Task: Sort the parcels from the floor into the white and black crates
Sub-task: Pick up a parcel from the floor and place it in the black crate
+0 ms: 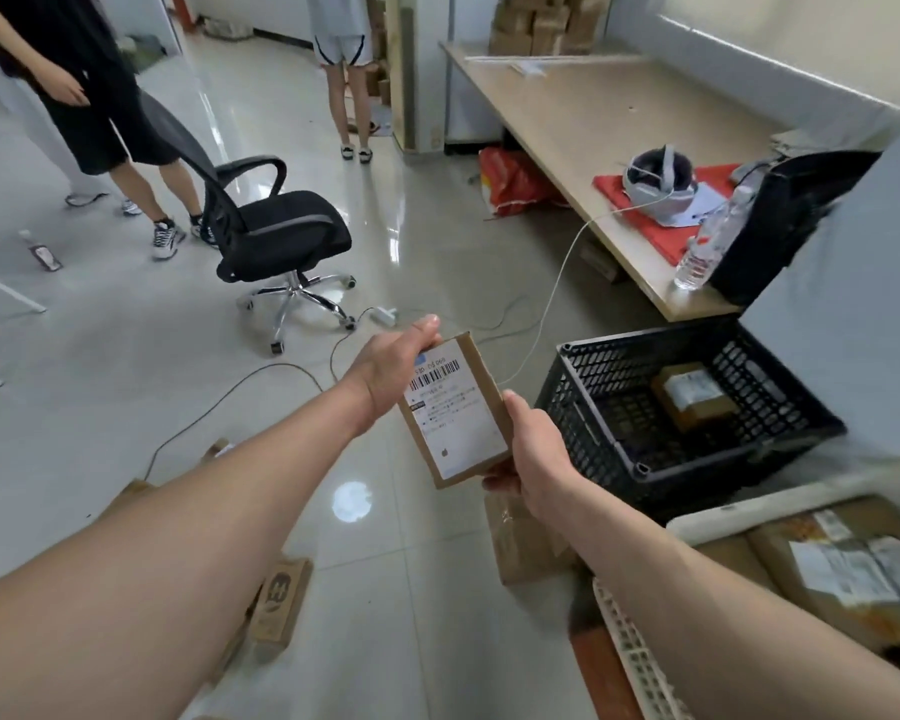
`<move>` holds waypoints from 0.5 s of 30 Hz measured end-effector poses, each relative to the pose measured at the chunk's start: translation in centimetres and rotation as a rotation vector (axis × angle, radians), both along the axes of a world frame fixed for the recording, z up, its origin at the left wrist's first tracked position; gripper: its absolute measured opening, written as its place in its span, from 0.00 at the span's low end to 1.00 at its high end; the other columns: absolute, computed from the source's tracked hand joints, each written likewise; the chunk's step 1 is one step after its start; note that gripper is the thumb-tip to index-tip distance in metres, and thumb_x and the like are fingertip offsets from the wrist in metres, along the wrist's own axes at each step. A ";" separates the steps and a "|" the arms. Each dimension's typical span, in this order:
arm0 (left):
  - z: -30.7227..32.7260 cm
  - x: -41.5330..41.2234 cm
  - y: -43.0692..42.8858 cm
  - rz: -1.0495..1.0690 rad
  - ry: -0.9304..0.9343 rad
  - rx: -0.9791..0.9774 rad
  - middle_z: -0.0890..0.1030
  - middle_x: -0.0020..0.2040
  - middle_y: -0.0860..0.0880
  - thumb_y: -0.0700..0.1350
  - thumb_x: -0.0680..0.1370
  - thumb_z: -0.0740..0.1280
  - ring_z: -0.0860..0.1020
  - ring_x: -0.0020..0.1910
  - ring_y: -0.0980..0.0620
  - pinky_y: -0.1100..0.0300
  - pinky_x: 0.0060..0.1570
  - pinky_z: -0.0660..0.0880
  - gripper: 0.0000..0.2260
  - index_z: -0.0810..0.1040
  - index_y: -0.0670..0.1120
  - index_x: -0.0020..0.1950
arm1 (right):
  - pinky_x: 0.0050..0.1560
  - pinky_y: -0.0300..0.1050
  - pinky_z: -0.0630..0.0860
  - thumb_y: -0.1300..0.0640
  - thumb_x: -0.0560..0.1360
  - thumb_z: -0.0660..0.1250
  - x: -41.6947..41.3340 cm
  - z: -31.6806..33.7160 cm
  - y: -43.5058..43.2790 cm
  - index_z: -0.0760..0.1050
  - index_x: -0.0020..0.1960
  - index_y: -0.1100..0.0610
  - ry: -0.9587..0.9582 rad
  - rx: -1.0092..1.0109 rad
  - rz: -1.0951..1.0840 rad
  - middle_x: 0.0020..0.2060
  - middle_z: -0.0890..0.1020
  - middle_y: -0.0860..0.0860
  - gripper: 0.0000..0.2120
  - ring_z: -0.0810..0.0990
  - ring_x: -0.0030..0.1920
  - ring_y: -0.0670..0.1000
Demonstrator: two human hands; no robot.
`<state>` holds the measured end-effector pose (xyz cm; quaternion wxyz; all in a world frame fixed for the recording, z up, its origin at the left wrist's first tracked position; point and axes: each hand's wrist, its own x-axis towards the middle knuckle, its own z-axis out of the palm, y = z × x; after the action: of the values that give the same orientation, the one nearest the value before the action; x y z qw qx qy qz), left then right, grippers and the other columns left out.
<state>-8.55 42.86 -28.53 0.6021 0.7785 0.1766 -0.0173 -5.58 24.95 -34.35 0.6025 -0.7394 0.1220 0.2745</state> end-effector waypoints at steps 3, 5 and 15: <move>0.4 3.1 -3.0 -0.056 0.022 -0.008 0.85 0.47 0.46 0.71 0.74 0.56 0.82 0.48 0.47 0.50 0.53 0.76 0.33 0.82 0.47 0.60 | 0.48 0.61 0.84 0.39 0.83 0.57 2.6 0.5 -3.6 0.77 0.54 0.55 -0.033 -0.011 -0.050 0.47 0.83 0.57 0.21 0.85 0.42 0.58; 0.4 5.1 -5.0 -0.087 0.008 -0.020 0.85 0.45 0.44 0.63 0.81 0.56 0.82 0.44 0.47 0.52 0.49 0.75 0.25 0.83 0.46 0.53 | 0.47 0.60 0.84 0.38 0.82 0.58 4.2 0.8 -5.7 0.78 0.55 0.53 -0.037 -0.008 -0.103 0.48 0.84 0.55 0.20 0.85 0.44 0.57; -2.4 17.5 -12.1 -0.229 0.049 -0.129 0.80 0.43 0.43 0.61 0.72 0.57 0.75 0.43 0.47 0.51 0.46 0.69 0.19 0.75 0.47 0.49 | 0.51 0.56 0.85 0.30 0.74 0.58 12.1 -0.4 -13.3 0.78 0.60 0.49 -0.071 -0.031 -0.380 0.49 0.87 0.51 0.27 0.86 0.50 0.53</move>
<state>8.99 30.80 -30.90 0.6404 0.7526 0.0996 -0.1163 6.56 11.64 -34.78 0.6359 -0.7215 0.2423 0.1278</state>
